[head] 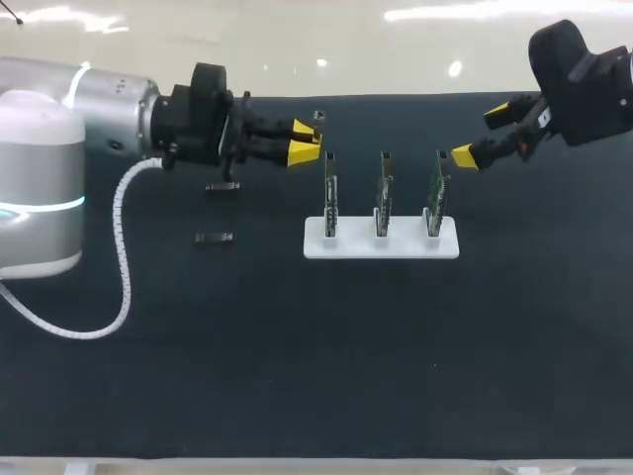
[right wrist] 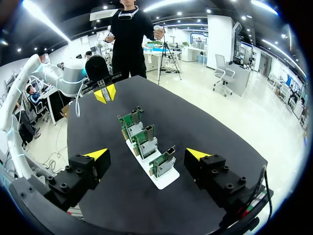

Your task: Pick up the optical module with the left hand, and insert it into the network port with the right hand.

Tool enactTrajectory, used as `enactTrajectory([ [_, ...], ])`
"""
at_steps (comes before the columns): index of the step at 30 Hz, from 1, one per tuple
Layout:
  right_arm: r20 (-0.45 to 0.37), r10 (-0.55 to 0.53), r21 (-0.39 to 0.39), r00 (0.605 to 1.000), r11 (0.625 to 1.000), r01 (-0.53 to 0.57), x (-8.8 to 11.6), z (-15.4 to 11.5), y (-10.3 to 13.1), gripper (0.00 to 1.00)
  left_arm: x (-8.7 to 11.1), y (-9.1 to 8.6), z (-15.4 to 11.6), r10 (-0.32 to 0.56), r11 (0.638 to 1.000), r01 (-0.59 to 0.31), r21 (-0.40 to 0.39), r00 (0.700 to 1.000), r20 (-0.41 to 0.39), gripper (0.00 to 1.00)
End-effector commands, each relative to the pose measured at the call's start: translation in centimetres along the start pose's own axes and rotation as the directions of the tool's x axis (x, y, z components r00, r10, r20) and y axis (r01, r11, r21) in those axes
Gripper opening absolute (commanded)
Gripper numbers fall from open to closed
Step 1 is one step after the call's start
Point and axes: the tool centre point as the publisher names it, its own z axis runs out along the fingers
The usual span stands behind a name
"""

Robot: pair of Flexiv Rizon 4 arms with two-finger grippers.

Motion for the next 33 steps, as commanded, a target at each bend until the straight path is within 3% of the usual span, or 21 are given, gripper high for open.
enactTrajectory([
  [1, 0.002, 0.0, -0.001, 1.0, 1.0, 0.0, 0.0, 0.0, 0.0, 1.0, 0.0, -0.1, 0.1, 0.001, 1.0, -0.001, -0.007, 1.0, 0.0, 0.0],
  [22, 0.002, 0.0, -0.001, 1.0, 1.0, 0.0, 0.0, 0.0, 0.0, 1.0, 0.0, -0.1, 0.1, 0.001, 1.0, -0.001, -0.007, 1.0, 0.0, 0.0],
  [27, -0.017, -0.245, -0.04, 0.969, 0.969, 0.244, -4.2, 0.0, 0.5, 1.0, 0.0, -0.1, 0.1, 0.001, 1.0, -0.001, -0.007, 1.0, 0.0, 0.0],
  [33, -0.037, -0.36, -0.179, 0.932, 0.92, 0.348, -8.0, 2.0, 0.7, 1.0, 0.0, -0.1, 0.1, 0.001, 1.0, -0.001, -0.007, 1.0, 0.0, 0.0],
])
